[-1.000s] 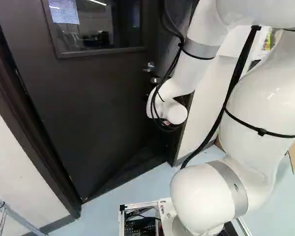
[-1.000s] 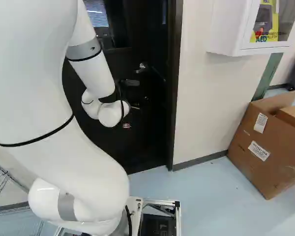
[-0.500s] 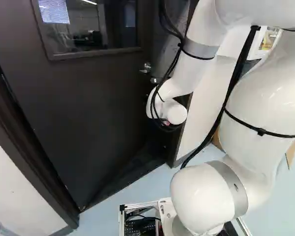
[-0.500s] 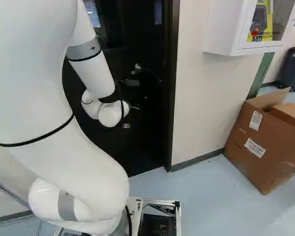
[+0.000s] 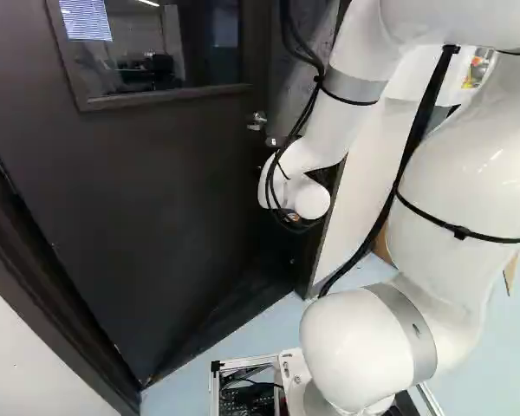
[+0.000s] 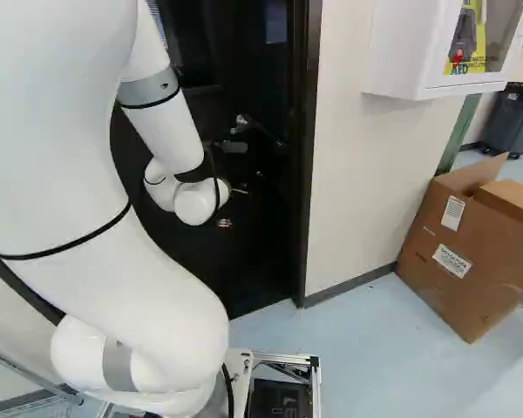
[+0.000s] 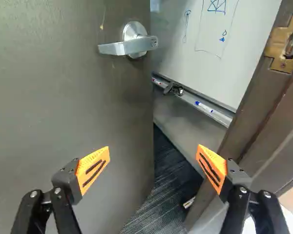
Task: Open the door and move inside
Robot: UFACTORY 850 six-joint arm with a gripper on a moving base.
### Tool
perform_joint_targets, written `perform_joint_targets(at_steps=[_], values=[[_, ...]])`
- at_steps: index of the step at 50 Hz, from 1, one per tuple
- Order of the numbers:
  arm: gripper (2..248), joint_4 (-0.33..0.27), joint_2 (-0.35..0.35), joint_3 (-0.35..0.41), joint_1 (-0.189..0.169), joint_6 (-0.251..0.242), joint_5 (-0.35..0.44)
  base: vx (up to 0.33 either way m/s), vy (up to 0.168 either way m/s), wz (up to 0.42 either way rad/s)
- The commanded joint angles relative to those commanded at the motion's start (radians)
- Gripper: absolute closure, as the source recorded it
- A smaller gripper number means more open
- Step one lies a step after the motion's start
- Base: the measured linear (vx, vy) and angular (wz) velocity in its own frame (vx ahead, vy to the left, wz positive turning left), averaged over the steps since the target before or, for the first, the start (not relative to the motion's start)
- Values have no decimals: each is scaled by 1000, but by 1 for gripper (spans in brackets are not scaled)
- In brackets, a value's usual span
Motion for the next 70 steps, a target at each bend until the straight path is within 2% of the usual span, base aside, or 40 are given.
perform_joint_targets(at_steps=[54,70], values=[[3,0,0,0,0,0,0,63,72,-11],[3,0,0,0,0,0,0,2,4,-5]])
